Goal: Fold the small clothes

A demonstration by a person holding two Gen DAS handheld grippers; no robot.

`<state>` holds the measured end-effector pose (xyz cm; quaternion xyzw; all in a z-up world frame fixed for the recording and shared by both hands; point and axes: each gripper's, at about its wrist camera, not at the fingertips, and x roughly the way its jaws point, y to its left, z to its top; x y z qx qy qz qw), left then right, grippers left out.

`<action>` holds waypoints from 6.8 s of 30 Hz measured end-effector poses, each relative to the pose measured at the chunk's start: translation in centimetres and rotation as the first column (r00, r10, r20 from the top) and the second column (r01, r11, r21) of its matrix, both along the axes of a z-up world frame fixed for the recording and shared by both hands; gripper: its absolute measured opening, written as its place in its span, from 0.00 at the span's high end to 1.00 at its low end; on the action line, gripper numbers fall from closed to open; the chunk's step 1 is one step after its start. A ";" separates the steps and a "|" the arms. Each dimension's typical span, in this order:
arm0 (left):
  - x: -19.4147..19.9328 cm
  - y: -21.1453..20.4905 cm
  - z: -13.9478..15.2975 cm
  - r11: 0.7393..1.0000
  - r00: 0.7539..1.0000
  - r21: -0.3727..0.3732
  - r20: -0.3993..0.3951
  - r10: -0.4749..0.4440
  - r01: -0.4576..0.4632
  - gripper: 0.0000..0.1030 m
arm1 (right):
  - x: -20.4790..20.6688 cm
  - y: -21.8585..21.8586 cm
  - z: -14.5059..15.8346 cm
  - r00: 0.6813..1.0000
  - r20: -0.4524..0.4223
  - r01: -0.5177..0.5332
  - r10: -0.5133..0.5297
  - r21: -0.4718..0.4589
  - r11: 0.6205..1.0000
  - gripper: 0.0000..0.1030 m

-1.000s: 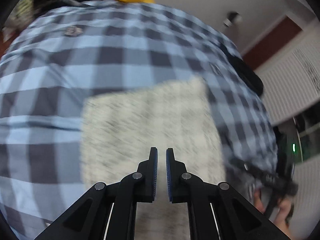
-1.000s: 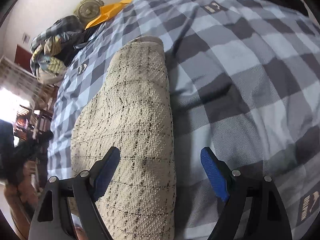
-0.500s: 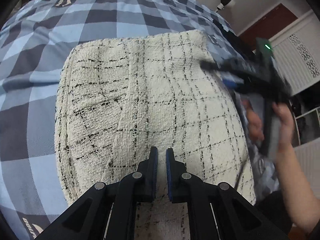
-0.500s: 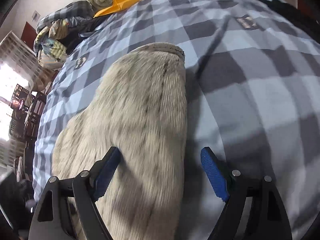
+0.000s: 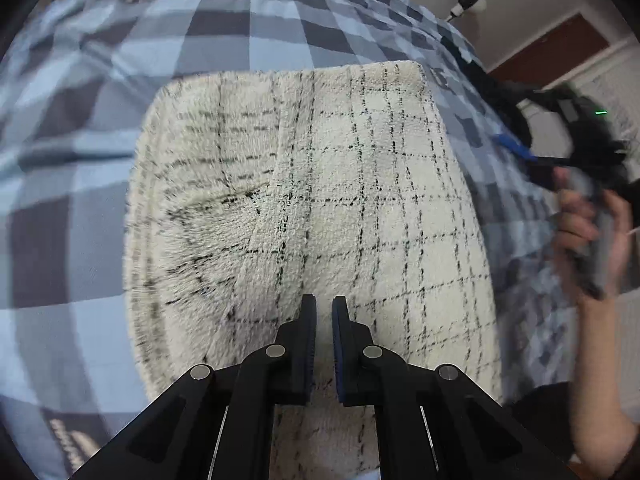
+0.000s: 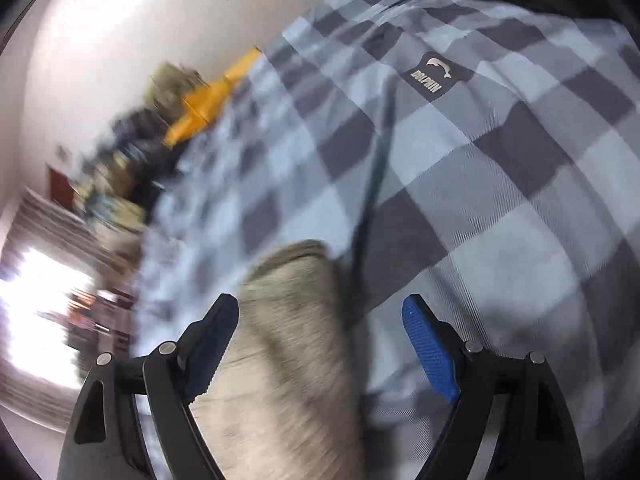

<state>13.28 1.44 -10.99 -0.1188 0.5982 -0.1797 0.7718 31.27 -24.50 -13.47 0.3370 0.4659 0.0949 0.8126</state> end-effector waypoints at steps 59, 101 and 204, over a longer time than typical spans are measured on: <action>-6.6 1.2 2.2 0.967 0.984 0.184 0.017 0.177 -0.177 0.93 | -21.5 13.5 -2.6 0.876 -0.321 -0.480 0.361 -0.665 0.572 0.14; -10.3 12.8 1.4 0.856 0.845 0.146 -0.149 0.514 -0.495 0.93 | -21.5 6.4 -0.5 0.914 -0.325 -0.394 0.243 -0.569 0.722 0.39; -6.3 5.2 4.4 0.908 0.964 0.335 0.177 0.201 -0.251 0.00 | -18.9 5.2 0.0 0.936 -0.228 -0.329 0.267 -0.300 0.896 0.30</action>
